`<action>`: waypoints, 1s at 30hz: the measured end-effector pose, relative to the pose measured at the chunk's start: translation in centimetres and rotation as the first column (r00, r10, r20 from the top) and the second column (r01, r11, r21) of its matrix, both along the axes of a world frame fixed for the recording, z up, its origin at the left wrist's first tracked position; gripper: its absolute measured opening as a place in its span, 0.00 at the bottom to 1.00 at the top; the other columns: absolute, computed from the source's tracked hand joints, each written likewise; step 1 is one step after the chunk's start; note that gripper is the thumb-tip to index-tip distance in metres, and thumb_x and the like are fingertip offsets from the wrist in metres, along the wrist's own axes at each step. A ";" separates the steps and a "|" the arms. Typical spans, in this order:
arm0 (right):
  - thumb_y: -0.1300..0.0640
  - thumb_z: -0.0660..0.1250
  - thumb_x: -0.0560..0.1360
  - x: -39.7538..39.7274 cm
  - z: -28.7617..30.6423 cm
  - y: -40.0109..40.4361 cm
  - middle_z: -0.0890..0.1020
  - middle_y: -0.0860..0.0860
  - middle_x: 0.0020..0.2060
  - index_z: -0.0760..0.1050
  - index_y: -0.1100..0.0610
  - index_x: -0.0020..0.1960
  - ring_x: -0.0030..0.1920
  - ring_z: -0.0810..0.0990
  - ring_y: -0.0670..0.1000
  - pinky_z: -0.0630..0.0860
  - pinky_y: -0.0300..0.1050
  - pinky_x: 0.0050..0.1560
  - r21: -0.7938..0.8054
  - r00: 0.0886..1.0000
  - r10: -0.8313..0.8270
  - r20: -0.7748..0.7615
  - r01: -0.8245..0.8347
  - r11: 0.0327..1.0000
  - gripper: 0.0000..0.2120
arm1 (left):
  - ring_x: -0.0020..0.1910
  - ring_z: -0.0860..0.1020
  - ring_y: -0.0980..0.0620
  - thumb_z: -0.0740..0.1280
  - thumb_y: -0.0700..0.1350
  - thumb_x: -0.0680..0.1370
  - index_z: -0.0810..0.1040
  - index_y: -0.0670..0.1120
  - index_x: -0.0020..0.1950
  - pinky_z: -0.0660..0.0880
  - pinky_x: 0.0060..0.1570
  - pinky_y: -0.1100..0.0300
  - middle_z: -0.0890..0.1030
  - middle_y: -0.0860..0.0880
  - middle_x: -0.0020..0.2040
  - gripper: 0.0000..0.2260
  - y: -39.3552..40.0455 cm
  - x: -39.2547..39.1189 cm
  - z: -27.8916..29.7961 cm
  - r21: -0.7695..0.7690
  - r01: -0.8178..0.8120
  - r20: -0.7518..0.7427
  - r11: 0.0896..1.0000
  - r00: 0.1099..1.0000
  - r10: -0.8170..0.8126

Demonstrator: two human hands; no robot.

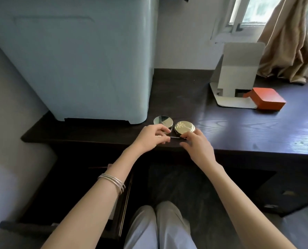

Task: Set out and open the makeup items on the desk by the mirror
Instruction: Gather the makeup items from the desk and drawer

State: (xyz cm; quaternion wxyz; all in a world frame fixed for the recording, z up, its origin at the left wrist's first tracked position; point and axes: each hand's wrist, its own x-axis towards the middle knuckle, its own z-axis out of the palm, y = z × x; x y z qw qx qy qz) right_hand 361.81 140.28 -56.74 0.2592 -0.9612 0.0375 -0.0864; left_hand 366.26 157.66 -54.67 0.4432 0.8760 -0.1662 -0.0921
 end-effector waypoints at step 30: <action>0.54 0.70 0.72 6.4 -1.8 5.4 0.80 0.47 0.39 0.79 0.51 0.48 0.43 0.78 0.46 0.75 0.43 0.46 0.273 0.997 0.075 0.021 -0.078 0.959 0.05 | 0.47 0.79 0.52 0.67 0.40 0.75 0.83 0.50 0.46 0.75 0.46 0.56 0.80 0.52 0.48 0.07 1.6 2.7 -3.1 0.274 -0.320 0.322 0.907 0.919 0.227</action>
